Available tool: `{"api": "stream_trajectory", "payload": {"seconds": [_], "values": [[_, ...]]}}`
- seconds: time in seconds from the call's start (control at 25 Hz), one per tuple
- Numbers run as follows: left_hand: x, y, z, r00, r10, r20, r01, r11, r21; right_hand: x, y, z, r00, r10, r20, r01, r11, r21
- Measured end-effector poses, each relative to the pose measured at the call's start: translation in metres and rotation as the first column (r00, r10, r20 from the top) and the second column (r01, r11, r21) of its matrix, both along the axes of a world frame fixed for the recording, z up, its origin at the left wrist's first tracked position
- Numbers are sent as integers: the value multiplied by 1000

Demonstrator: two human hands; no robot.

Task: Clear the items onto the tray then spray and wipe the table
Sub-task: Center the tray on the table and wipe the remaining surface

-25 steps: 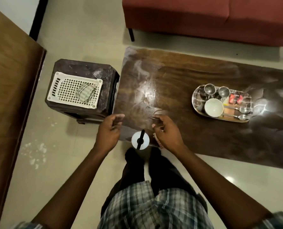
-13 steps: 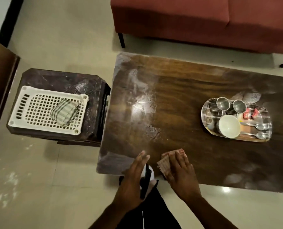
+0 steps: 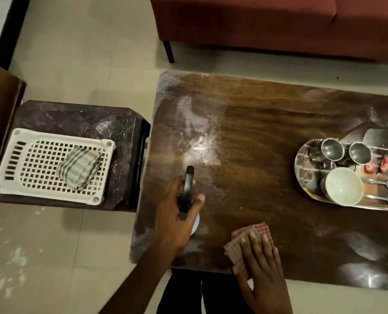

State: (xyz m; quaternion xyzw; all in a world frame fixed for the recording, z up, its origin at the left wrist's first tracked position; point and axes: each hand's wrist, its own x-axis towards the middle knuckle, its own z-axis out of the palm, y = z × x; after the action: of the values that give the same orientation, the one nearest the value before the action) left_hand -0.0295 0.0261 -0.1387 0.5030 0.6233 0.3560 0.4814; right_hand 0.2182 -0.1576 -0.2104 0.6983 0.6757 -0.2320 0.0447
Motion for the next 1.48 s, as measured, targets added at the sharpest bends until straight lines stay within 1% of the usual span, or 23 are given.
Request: {"api": "stream_trajectory", "payload": {"seconds": [0.04, 0.2, 0.36, 0.48, 0.6, 0.68, 0.76, 0.84, 0.88, 0.92, 1.0, 1.04, 1.08, 1.12, 1.16, 1.2, 1.24, 1.28, 1.32, 1.36, 1.4, 1.44, 1.48], "values": [[-3, 21, 2, 1000, -4, -25, 4, 1000, 4, 6, 0, -6, 996, 70, 53, -71, 997, 23], [-3, 84, 4, 999, -14, 43, 15, 999, -33, 34, 18, -21, 951, 255, 174, -279, 952, 126], [10, 113, -4, 997, 5, 83, 9, 986, -165, 42, 98, -17, 950, 295, 104, -306, 944, 119], [13, 114, -6, 997, -1, 75, 14, 984, -180, 40, 201, -13, 977, 207, 56, -213, 968, 135], [9, 110, -7, 994, 41, 102, -19, 977, -212, 27, 320, -17, 998, -58, -1, 58, 985, 162], [5, 112, -8, 987, 66, 147, -29, 969, -244, 7, 400, -21, 966, -252, -64, 260, 950, 173], [2, 117, -10, 982, 75, 172, -25, 961, -277, -27, 452, -25, 952, -302, -56, 307, 937, 168], [-1, 122, -10, 980, 87, 177, -31, 954, -299, -65, 461, -26, 993, -120, -12, 120, 977, 178], [-3, 124, -9, 978, 108, 178, -50, 951, -304, -79, 452, -28, 997, 75, -8, -72, 980, 185], [-6, 125, -8, 977, 125, 175, -66, 949, -309, -86, 437, -29, 946, 325, -4, -318, 928, 195], [-15, 128, -5, 981, 127, 149, -73, 943, -324, -66, 418, -27, 661, 750, 21, -738, 645, 200], [-19, 129, -5, 982, 123, 141, -68, 938, -340, -46, 422, -25, 535, 844, 39, -833, 520, 188], [-23, 130, -4, 983, 118, 141, -61, 933, -354, -25, 431, -23, 500, 863, 72, -859, 485, 165], [-27, 131, -4, 984, 110, 141, -52, 931, -362, -7, 443, -23, 567, 816, 110, -822, 553, 134], [-29, 132, -4, 986, 96, 134, -41, 930, -365, 8, 456, -23, 708, 692, 142, -706, 698, 121], [-31, 133, -4, 988, 87, 127, -35, 929, -369, 15, 470, -22, 859, 489, 151, -508, 849, 145], [-33, 135, -4, 987, 93, 132, -38, 927, -372, 11, 483, -21, 963, 236, 129, -257, 948, 188], [-36, 136, -5, 983, 107, 150, -44, 926, -376, -7, 495, -20, 996, -21, 82, 3, 976, 219], [-38, 138, -6, 978, 121, 168, -50, 925, -378, -36, 503, -19, 976, -212, 56, 194, 954, 229], [-39, 139, -6, 975, 134, 179, -58, 925, -377, -70, 506, -18, 956, -288, 49, 271, 936, 223], [-40, 141, -5, 971, 146, 190, -67, 926, -372, -101, 504, -17, 966, -254, 48, 239, 948, 211], [-40, 143, -4, 966, 163, 202, -80, 927, -365, -126, 498, -17, 994, -104, 42, 93, 975, 200], [-41, 145, -2, 962, 178, 209, -95, 930, -356, -143, 489, -19, 989, 141, 41, -147, 970, 196]]}}
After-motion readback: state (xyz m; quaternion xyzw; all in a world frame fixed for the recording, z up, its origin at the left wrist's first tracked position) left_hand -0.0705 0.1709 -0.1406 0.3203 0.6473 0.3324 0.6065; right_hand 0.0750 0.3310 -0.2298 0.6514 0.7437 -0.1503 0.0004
